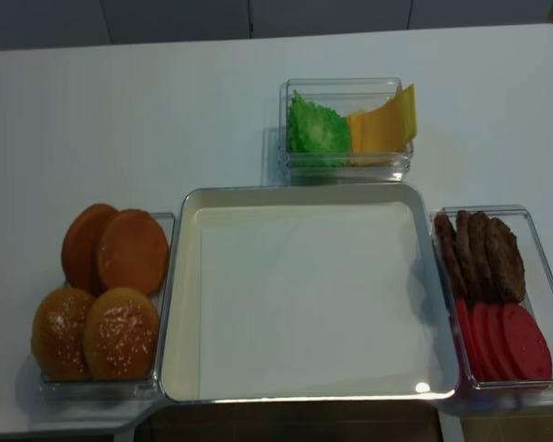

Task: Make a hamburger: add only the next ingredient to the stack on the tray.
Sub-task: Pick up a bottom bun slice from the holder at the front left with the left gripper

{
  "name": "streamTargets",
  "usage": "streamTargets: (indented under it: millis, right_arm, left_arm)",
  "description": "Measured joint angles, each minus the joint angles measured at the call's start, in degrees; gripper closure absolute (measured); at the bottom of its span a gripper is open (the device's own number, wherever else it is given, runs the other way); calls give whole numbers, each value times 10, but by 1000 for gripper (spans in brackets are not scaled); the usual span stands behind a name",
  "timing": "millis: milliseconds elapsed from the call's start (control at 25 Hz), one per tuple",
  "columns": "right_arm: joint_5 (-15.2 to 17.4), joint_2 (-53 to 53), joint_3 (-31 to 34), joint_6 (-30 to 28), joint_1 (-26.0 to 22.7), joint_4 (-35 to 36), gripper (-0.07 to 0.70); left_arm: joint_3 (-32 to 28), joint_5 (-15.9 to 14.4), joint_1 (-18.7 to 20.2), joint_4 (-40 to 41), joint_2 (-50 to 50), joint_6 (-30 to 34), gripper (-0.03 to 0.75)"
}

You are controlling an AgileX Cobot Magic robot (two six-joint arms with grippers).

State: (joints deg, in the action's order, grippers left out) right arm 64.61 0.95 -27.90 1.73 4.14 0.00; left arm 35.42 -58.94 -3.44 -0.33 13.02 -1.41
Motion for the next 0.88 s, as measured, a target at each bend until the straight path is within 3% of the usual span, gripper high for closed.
streamTargets:
  millis: [360,600,880]
  right_arm:
    - [0,0,0,0,0,0,132]
    - [0,0,0,0,0,0,132]
    - [0,0,0,0,0,0,132]
  left_arm:
    - [50,55,0,0,194,1,296]
    - [114,69,0,-8,333,2,296]
    - [197,78,0,-79,482,58,296]
